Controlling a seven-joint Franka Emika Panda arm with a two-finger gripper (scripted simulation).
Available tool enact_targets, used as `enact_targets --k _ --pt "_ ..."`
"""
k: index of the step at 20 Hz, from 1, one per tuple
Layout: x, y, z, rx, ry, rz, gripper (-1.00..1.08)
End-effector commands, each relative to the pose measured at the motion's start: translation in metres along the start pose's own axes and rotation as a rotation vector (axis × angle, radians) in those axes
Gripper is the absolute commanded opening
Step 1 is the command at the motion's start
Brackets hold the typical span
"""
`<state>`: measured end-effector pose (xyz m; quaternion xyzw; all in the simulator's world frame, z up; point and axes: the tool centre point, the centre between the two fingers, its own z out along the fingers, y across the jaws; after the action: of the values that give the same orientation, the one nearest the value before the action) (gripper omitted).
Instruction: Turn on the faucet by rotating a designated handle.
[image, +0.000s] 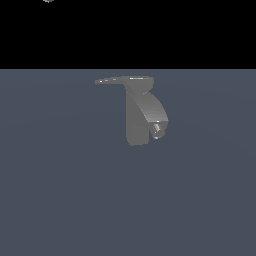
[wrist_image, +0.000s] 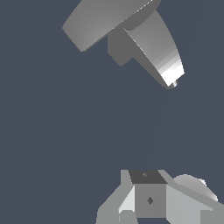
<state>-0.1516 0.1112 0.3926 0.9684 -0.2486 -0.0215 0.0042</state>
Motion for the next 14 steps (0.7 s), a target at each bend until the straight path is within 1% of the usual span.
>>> enact_targets --k 1,14 --pt "0.009 -0.013 0.008 0.004 0.001 0.054 -1.00" --pt "0.065 -0.067 0.046 0.017 0.006 0.322 -1.00"
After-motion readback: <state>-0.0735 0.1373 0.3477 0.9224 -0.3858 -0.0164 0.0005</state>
